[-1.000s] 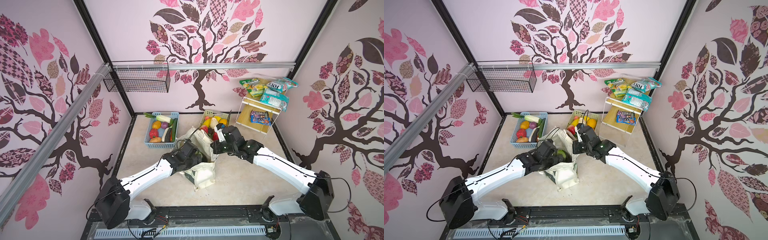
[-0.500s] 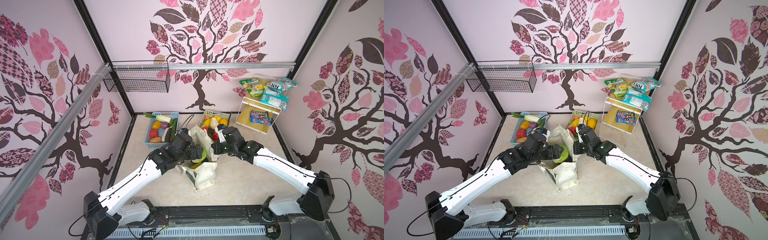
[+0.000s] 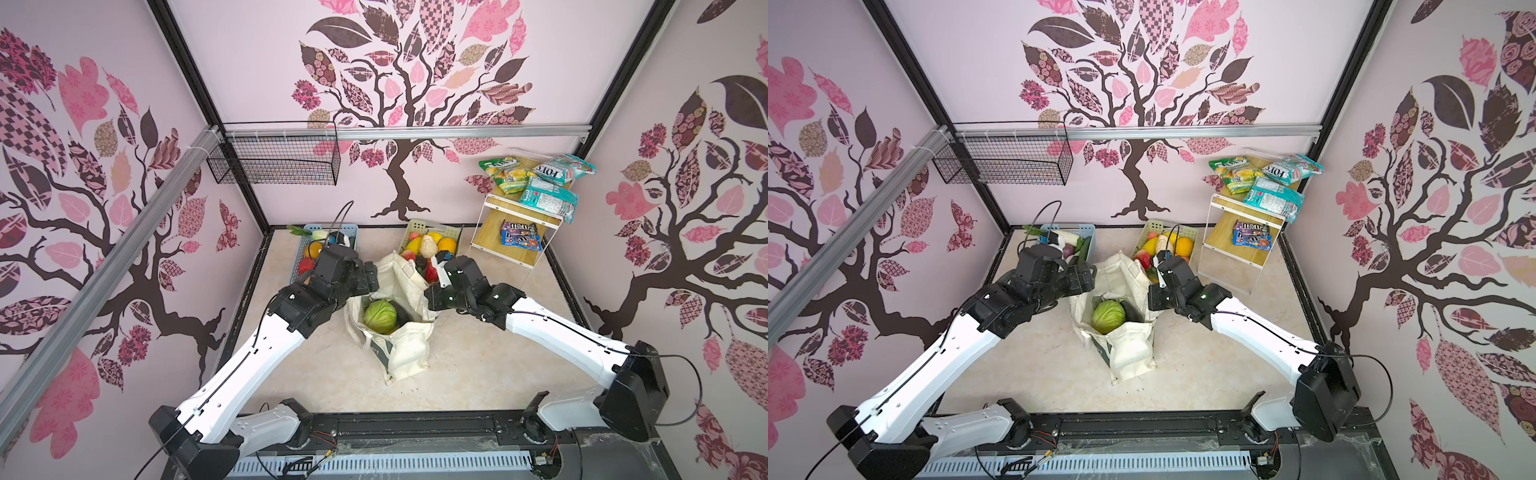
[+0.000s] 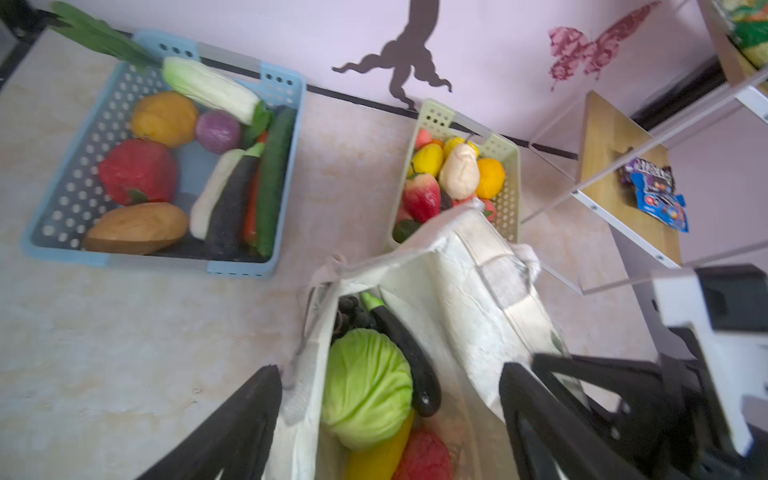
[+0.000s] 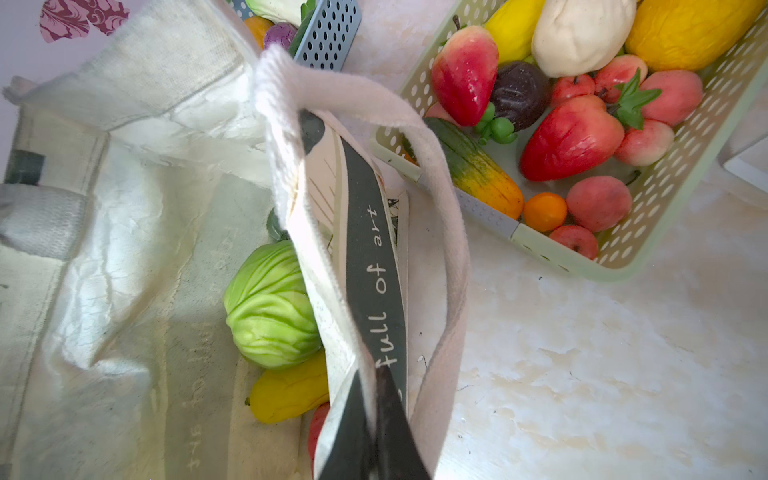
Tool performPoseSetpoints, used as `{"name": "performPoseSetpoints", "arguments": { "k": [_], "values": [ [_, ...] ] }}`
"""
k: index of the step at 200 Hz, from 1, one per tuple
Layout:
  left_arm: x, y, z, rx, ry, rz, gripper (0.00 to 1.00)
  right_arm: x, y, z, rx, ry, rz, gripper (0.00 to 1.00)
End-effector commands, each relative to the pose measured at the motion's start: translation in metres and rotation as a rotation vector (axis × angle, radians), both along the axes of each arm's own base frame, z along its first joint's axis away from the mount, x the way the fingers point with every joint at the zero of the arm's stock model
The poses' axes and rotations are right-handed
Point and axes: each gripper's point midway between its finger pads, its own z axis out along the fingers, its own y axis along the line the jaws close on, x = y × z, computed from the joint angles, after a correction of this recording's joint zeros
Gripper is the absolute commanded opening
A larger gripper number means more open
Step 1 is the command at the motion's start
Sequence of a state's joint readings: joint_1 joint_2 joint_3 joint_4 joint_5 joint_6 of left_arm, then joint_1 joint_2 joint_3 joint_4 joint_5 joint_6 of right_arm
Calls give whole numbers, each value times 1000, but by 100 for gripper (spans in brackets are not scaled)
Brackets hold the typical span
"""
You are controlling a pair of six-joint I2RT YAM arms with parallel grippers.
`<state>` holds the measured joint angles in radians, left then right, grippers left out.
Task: Place the food into the grocery bag and tie it
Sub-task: 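Move the left gripper back to the blue basket over the dark eggplant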
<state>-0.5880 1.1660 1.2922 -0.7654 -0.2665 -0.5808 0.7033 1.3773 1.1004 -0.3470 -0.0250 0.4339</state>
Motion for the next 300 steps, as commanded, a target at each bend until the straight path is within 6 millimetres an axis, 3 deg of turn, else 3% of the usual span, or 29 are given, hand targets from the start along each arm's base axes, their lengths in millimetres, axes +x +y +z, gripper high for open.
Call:
{"name": "performPoseSetpoints", "arguments": {
  "k": [1, 42, 81, 129, 181, 222, 300],
  "values": [
    [13, 25, 10, 46, -22, 58, 86, -2, -7, 5, -9, -13, -13, 0],
    [49, 66, -19, 49, 50, 162, 88, -4, -13, 5, -30, -25, -17, 0],
    [84, 88, -55, 10, 136, 206, 88, -4, -16, 11, -48, -43, -17, 0],
    [125, 106, -104, 34, 231, 234, 86, -2, -17, 19, -55, -59, -18, 0],
    [162, 107, -150, 68, 307, 232, 80, 2, -15, 20, -70, -58, -17, 0],
    [179, 114, -172, 122, 340, 247, 73, 4, -17, 21, -84, -63, -22, 0],
    [188, 118, -207, 154, 401, 231, 64, 9, -11, 18, -99, -57, -10, 0]
  ]
}}
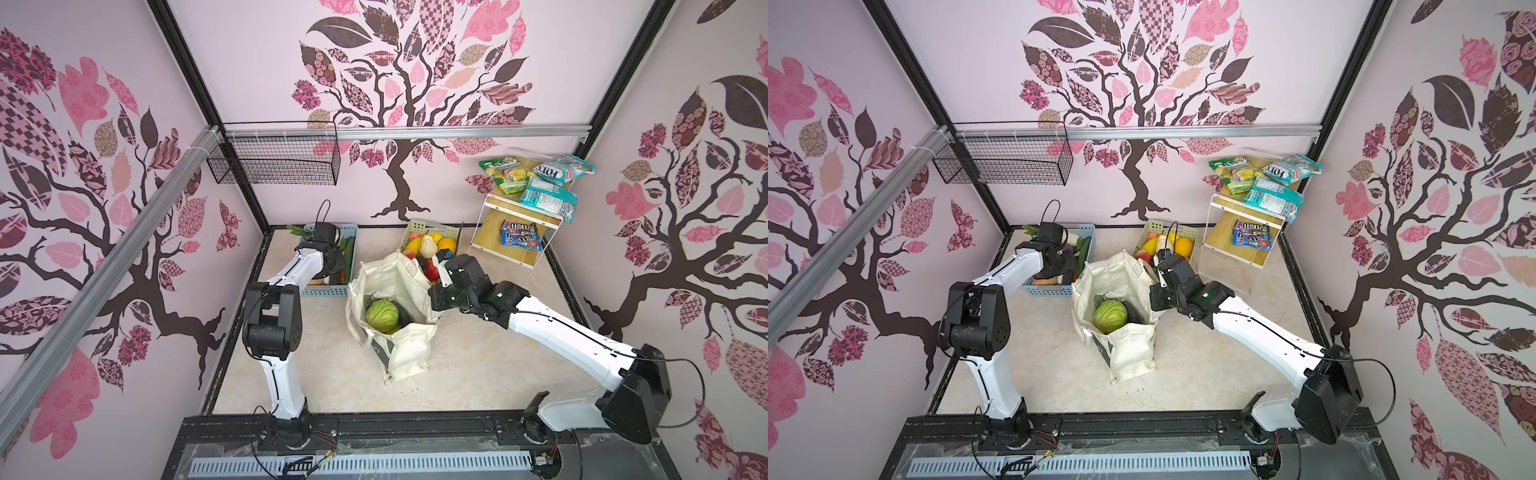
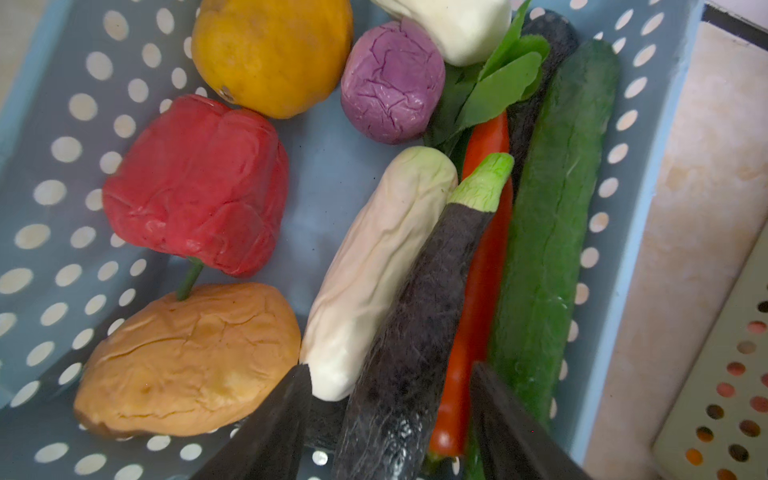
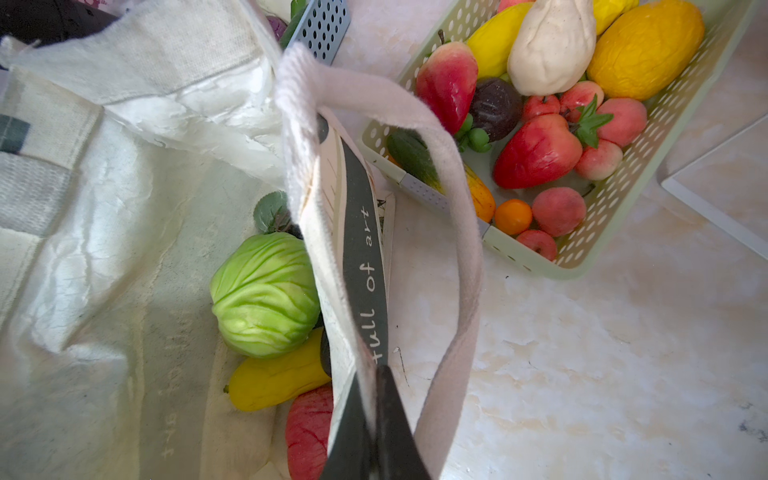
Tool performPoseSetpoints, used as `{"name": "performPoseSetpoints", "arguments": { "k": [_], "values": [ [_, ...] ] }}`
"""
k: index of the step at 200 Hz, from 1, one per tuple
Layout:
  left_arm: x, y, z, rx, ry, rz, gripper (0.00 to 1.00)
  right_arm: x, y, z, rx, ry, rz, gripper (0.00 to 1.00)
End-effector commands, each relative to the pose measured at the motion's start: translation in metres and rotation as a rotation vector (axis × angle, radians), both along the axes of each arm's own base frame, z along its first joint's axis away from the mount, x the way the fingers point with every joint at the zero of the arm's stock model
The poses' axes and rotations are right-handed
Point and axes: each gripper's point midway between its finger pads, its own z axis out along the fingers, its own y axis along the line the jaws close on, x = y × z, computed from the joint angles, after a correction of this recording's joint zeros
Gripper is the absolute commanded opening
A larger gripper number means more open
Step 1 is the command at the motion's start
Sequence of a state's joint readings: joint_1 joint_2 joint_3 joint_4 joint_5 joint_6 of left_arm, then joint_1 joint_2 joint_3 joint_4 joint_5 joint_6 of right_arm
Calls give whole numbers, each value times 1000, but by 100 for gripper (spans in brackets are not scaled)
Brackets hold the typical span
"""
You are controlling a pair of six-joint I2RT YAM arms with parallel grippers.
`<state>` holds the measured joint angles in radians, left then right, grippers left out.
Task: Place the food into the grocery bag and tie it
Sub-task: 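Move the left gripper back to the blue basket over the dark eggplant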
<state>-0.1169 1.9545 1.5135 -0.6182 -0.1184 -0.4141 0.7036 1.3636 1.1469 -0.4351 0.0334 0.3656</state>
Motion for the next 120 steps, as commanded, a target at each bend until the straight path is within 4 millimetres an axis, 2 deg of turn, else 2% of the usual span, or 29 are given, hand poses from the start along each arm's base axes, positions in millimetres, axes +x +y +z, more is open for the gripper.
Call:
{"name": "performPoseSetpoints", "arguments": {
  "k": [1, 42, 66, 95, 120],
  "values": [
    [15, 1, 1, 1, -20, -11, 64, 9, 2, 9, -12, -20, -11, 0],
    [21, -4, -15, -27, -1, -23, 66, 10, 2, 9, -8, -19, -10, 0],
    [20, -4, -22, -33, 12, -14, 62, 9, 2, 10, -6, -21, -11, 0],
    [19, -2, -14, -40, -19, -2, 51, 8, 0, 10, -8, -23, -13, 0],
    [17, 2, -2, -38, -36, 12, 49, 7, 0, 11, 0, -21, -12, 0]
  ]
}}
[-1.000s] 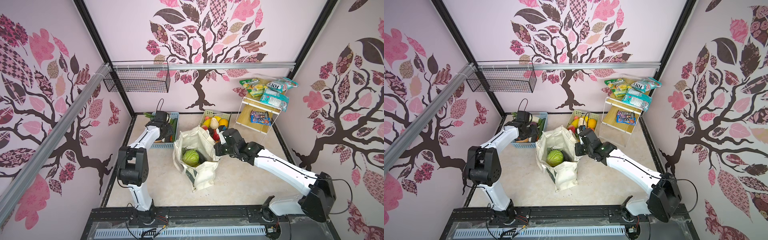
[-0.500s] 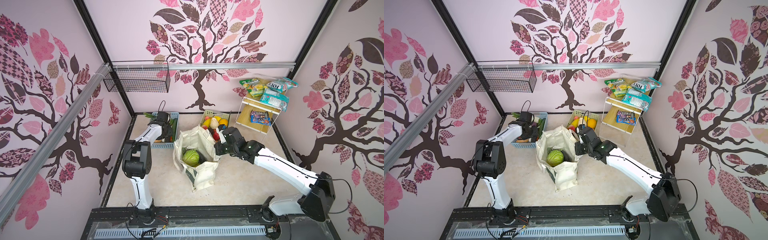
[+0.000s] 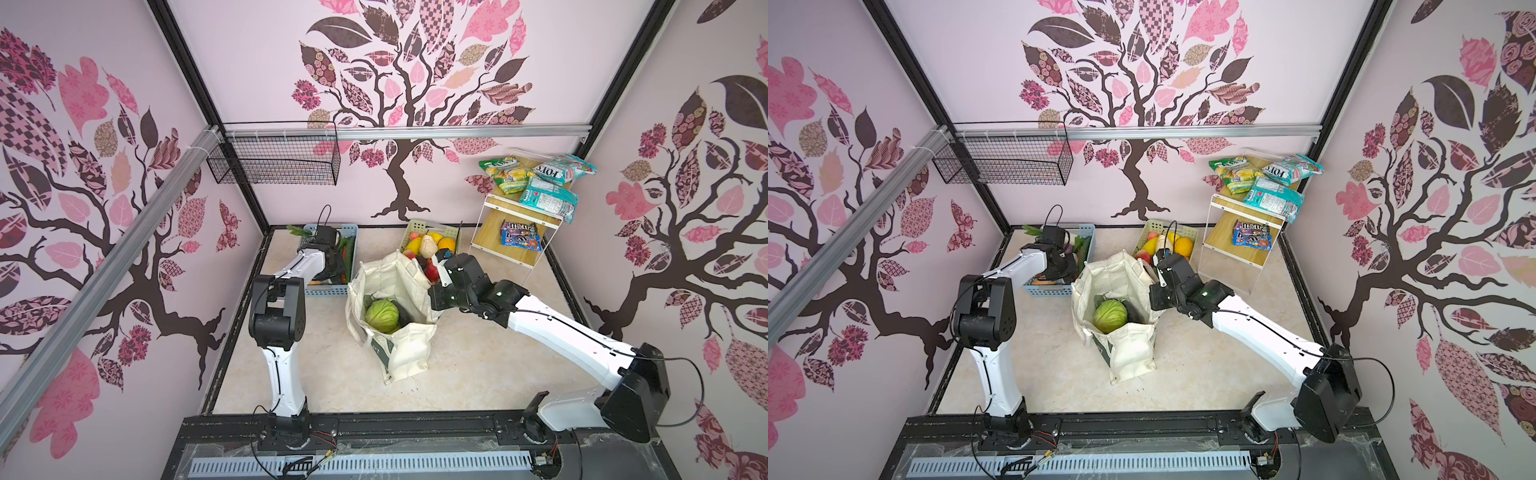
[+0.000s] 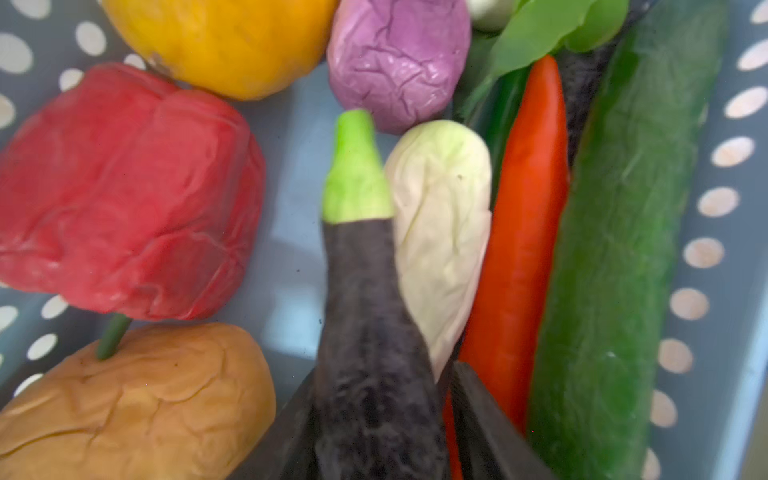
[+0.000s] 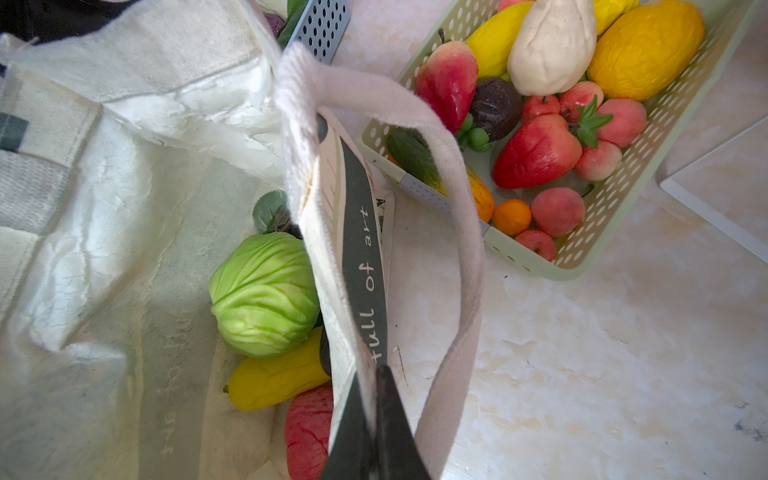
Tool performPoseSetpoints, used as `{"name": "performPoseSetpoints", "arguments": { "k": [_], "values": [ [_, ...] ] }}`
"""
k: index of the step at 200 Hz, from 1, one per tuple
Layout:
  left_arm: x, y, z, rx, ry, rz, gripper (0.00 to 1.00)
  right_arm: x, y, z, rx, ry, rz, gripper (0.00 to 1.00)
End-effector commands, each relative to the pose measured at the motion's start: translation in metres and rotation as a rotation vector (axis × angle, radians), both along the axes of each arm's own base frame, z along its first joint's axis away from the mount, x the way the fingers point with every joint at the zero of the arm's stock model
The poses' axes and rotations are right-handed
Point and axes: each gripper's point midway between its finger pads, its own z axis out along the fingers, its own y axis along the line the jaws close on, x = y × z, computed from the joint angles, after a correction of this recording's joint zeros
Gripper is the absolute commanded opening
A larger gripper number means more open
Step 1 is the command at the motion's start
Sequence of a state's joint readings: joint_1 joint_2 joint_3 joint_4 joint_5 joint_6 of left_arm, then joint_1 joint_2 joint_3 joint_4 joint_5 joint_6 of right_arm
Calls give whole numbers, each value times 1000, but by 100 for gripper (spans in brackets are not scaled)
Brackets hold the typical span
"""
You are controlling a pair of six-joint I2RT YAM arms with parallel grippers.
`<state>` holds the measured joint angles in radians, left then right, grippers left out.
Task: Place the food into the grocery bag and tie it
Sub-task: 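Move the left gripper back to the blue basket over the dark eggplant, then close the left gripper on the dark eggplant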
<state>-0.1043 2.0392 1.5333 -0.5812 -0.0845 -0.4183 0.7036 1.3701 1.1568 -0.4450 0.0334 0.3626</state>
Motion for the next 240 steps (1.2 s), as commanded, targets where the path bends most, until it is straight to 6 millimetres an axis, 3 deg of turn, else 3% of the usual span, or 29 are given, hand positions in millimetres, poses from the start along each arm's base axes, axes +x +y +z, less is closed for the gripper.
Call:
{"name": "performPoseSetpoints", "arguments": {
  "k": [1, 47, 80, 101, 135, 200, 240],
  "values": [
    [6, 3, 27, -10, -68, 12, 49, 6, 0, 11, 6, -24, -13, 0],
    [2, 6, 63, -11, -142, 19, 46, 4, 1, 10, 22, -22, -10, 0],
    [-2, 6, 74, -11, -156, 18, 45, 2, 1, 10, 32, -19, -9, 0],
    [-4, 8, 62, -2, -116, 26, 51, 0, 0, 9, 38, -16, -6, 0],
    [-4, 8, 35, -1, -61, 31, 51, -1, -1, 8, 36, -17, -4, 0],
    [-1, 6, 3, -8, -9, 38, 46, 0, 0, 7, 31, -18, 0, 0],
    [-2, 6, 0, -12, -4, 39, 38, 0, 1, 7, 34, -18, 2, 0]
  ]
}}
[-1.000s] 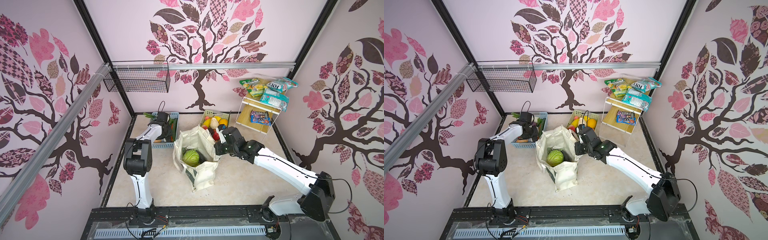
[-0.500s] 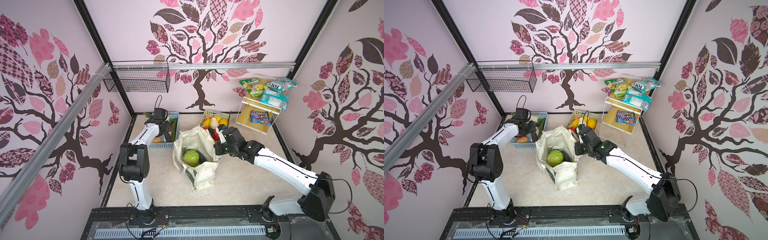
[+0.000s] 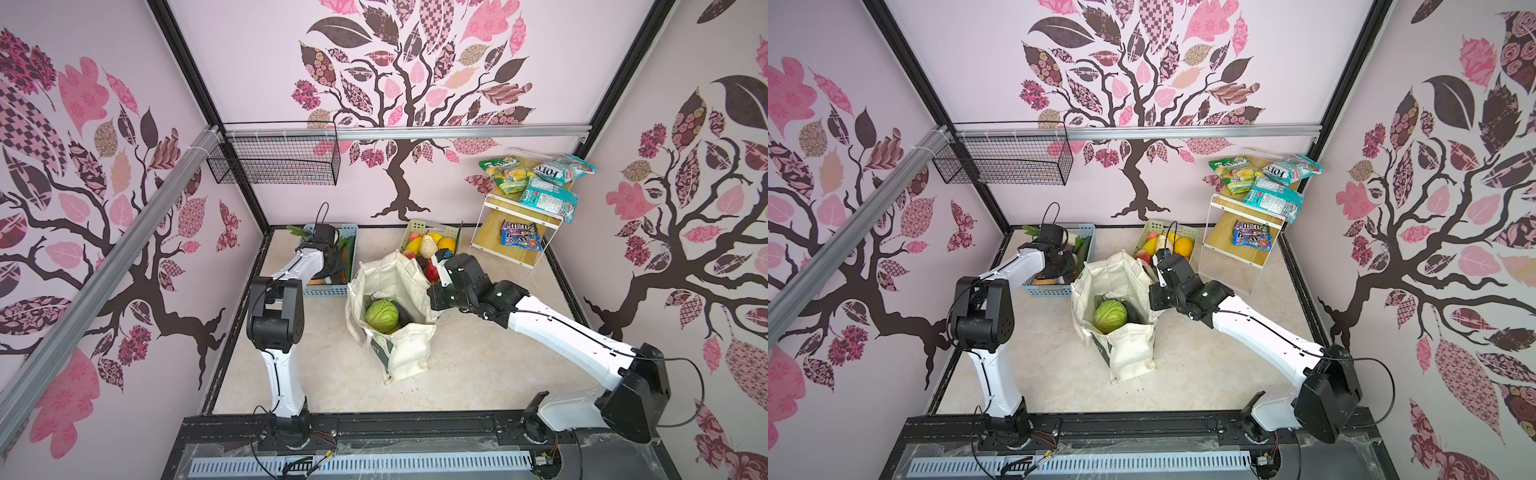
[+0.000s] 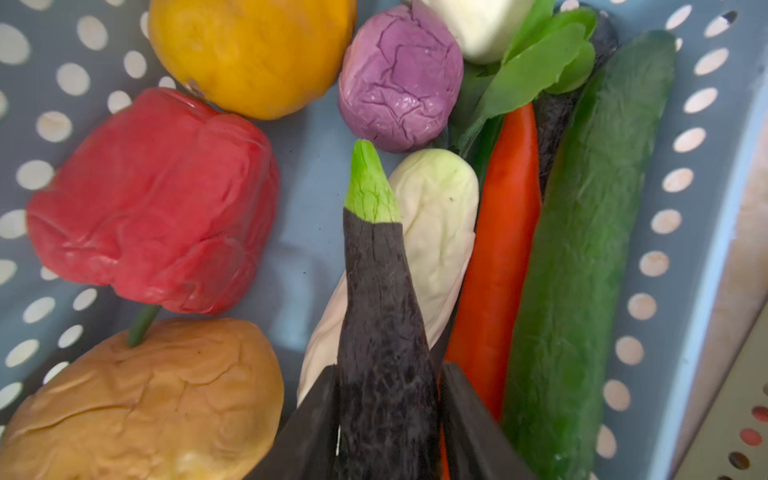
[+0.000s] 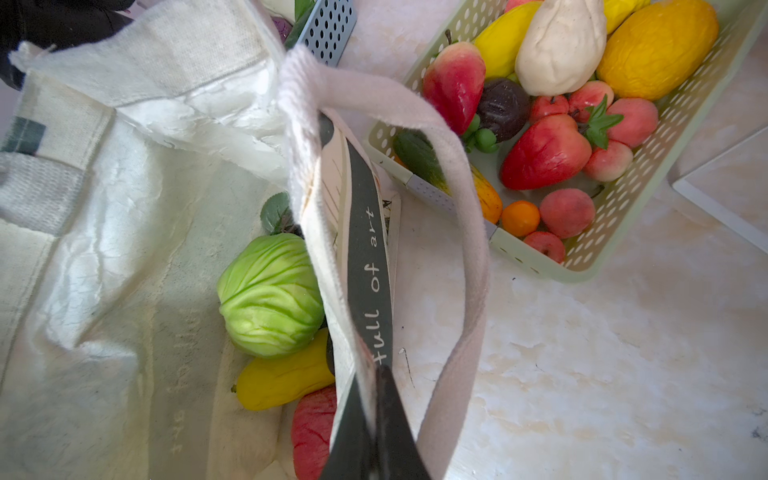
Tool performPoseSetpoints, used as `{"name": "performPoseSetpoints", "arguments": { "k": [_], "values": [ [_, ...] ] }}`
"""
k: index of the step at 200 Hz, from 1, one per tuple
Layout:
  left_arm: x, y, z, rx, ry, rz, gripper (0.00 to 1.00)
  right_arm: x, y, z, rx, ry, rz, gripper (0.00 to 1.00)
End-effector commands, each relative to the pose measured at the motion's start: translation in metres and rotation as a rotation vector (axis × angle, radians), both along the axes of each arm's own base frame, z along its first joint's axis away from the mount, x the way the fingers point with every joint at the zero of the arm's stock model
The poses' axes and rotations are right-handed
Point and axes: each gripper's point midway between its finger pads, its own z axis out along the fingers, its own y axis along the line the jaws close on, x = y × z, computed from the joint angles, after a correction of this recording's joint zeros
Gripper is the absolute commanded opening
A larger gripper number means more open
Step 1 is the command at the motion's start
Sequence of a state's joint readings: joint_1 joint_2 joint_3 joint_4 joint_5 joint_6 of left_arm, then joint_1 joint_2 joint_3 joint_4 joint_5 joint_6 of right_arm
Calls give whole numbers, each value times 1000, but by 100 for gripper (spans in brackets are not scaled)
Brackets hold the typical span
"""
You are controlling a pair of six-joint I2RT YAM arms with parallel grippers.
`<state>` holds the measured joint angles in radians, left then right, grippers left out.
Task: Place the food into the grocery bag and tie it
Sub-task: 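Close the left gripper on the dark eggplant, then lift the dark eggplant and carry it over the tote bag with the left gripper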
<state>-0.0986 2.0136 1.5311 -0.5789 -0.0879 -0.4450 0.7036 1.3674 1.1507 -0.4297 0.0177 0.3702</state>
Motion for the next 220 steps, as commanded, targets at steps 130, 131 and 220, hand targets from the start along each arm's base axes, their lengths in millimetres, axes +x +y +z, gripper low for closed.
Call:
{"name": "performPoseSetpoints", "arguments": {
  "k": [130, 131, 220],
  "values": [
    [-8, 2, 85, -39, -172, 17, 37, -2, -2, 5, 22, -12, -6, 0],
    [-9, 2, 87, -42, -175, 18, 38, -2, -2, 4, 22, -12, -6, 0],
    [-53, -53, 206, -389, -459, -96, 38, -2, 1, 2, 33, -6, 1, 0]
  ]
}}
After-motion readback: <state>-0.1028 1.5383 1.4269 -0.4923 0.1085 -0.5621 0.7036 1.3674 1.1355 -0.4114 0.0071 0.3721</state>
